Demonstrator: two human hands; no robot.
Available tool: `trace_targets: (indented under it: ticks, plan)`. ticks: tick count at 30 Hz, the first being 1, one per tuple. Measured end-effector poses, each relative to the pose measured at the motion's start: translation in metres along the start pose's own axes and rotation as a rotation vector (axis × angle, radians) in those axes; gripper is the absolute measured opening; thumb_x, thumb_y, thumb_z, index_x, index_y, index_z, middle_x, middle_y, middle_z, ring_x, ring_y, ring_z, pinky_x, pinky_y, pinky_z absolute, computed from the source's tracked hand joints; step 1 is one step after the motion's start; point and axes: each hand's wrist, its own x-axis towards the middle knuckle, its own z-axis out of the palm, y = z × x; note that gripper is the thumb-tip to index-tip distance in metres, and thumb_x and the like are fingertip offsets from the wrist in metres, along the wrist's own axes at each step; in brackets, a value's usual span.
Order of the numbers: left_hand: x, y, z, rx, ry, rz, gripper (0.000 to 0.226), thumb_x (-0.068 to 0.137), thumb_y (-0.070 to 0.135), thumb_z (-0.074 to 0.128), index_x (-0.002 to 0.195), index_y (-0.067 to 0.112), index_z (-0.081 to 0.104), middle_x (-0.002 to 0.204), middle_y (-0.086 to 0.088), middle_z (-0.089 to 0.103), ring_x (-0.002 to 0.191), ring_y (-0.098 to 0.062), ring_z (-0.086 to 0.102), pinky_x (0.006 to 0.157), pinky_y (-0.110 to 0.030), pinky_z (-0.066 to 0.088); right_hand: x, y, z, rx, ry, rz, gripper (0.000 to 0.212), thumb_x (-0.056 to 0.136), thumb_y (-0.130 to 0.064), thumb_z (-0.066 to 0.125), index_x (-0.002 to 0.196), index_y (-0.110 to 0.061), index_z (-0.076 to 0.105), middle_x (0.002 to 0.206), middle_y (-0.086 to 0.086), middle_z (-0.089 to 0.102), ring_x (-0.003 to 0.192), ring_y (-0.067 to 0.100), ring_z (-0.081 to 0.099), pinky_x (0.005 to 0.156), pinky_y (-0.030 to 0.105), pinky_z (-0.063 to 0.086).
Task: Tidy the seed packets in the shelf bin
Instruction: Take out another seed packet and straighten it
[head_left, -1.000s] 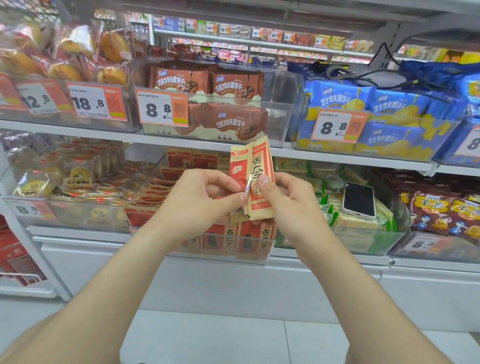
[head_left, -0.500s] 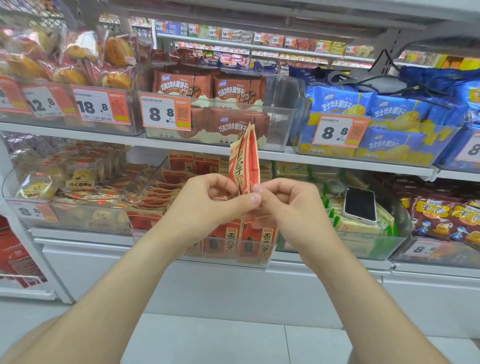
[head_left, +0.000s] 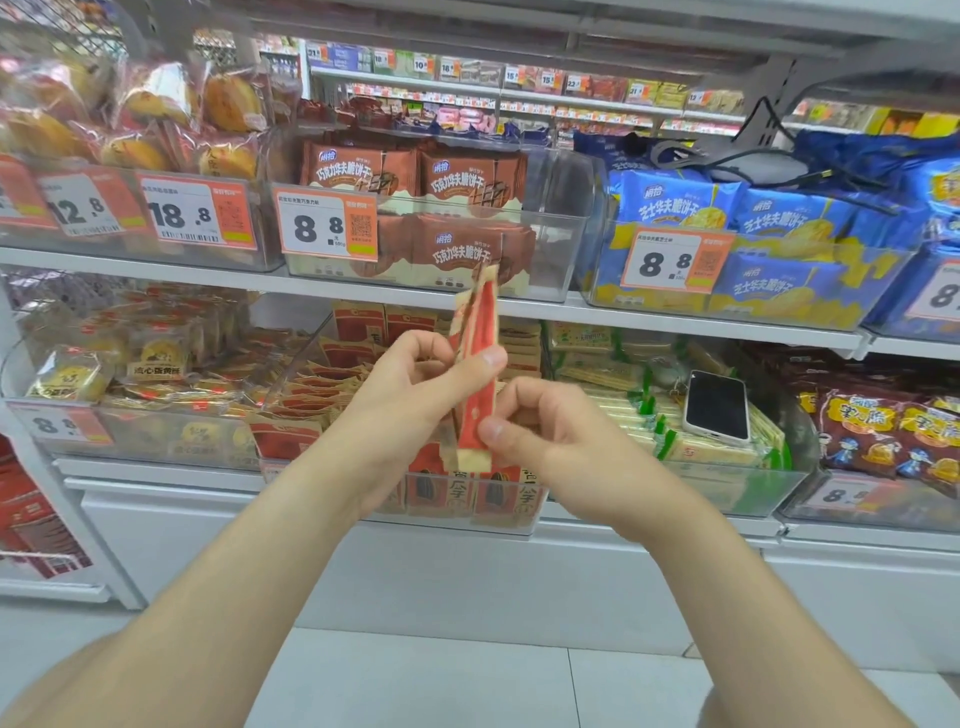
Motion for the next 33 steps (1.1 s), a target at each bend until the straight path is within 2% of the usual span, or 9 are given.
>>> trace_targets:
  ticks: [4,7,12,18,21,24,27,29,33]
  plan:
    - [-0.001,-0.004,0.008,-0.001,0.091,0.009,0.052,0.080,0.049,0.085,0.104,0.016,0.052,0.089,-0.008,0.066,0.072,-0.021,0.065,0.065,-0.038,0.057,-0.003,0.000,0.003,-0.068,-0.101,-0.002,0.018,0.098,-0.025,0.077,0.087,-0.009,0.075,0.091,0.018,0.077,0.084,0.036,0.073,0.083,0.063,0.061]
    - [-0.003,-0.004,0.013,0.027,0.006,0.019,0.050,0.088,0.043,0.079,0.109,0.007,0.052,0.087,-0.004,0.069,0.063,-0.015,0.067,0.055,-0.028,0.056,0.002,0.001,0.001,-0.072,0.013,-0.010,0.041,0.091,-0.041,0.064,0.087,-0.003,0.078,0.092,0.026,0.075,0.086,0.038,0.072,0.091,0.064,0.057]
    - [-0.005,-0.007,0.012,0.265,-0.096,0.095,0.046,0.089,0.052,0.074,0.108,0.014,0.057,0.108,0.000,0.072,0.079,-0.006,0.070,0.067,-0.024,0.057,0.006,0.003,-0.004,-0.154,0.357,-0.090,0.040,0.112,-0.041,0.048,0.094,-0.013,0.073,0.086,0.005,0.077,0.083,0.023,0.073,0.083,0.056,0.059]
    - [-0.010,0.000,0.015,0.139,-0.209,-0.023,0.031,0.108,0.050,0.053,0.108,0.020,0.062,0.090,-0.006,0.064,0.080,-0.019,0.063,0.076,-0.036,0.060,0.006,0.000,-0.004,0.069,0.366,-0.138,0.028,0.112,-0.022,0.055,0.099,-0.003,0.071,0.093,0.027,0.069,0.081,0.023,0.063,0.080,0.052,0.056]
    - [-0.012,0.004,0.012,0.126,-0.206,-0.048,0.031,0.107,0.053,0.051,0.100,0.025,0.062,0.086,-0.007,0.064,0.077,-0.020,0.063,0.071,-0.032,0.056,0.005,-0.002,-0.004,0.080,0.402,-0.191,0.019,0.106,-0.029,0.067,0.102,-0.011,0.072,0.097,0.019,0.072,0.087,0.023,0.066,0.082,0.049,0.056]
    - [-0.013,0.005,0.010,0.123,-0.271,-0.101,0.041,0.105,0.058,0.049,0.121,0.023,0.061,0.115,-0.019,0.072,0.101,-0.035,0.073,0.093,-0.043,0.063,0.003,-0.004,-0.006,0.046,0.461,-0.187,0.029,0.096,-0.049,0.075,0.122,-0.040,0.067,0.117,0.004,0.062,0.103,0.019,0.064,0.089,0.030,0.058]
    - [-0.019,0.006,0.013,0.048,-0.387,-0.147,0.049,0.105,0.058,0.045,0.141,0.027,0.055,0.134,-0.010,0.072,0.124,-0.033,0.071,0.104,-0.053,0.059,0.004,-0.005,-0.008,-0.065,0.417,-0.139,0.034,0.082,-0.071,0.067,0.102,-0.044,0.074,0.119,0.002,0.061,0.113,0.017,0.060,0.097,0.035,0.056]
    - [-0.021,0.006,0.015,0.014,-0.439,-0.161,0.049,0.106,0.051,0.048,0.142,0.019,0.051,0.135,-0.010,0.073,0.121,-0.030,0.074,0.101,-0.051,0.061,0.005,-0.004,-0.008,0.003,0.384,-0.147,0.034,0.088,-0.063,0.072,0.090,-0.029,0.075,0.106,0.010,0.070,0.100,0.018,0.065,0.089,0.039,0.058]
    - [-0.015,0.001,0.012,0.094,-0.342,-0.074,0.025,0.110,0.033,0.055,0.105,0.010,0.047,0.103,-0.021,0.075,0.092,-0.039,0.074,0.086,-0.057,0.060,0.004,-0.004,-0.007,0.043,0.390,-0.162,0.025,0.107,-0.023,0.064,0.087,-0.011,0.074,0.074,-0.002,0.069,0.069,0.010,0.060,0.065,0.028,0.051]
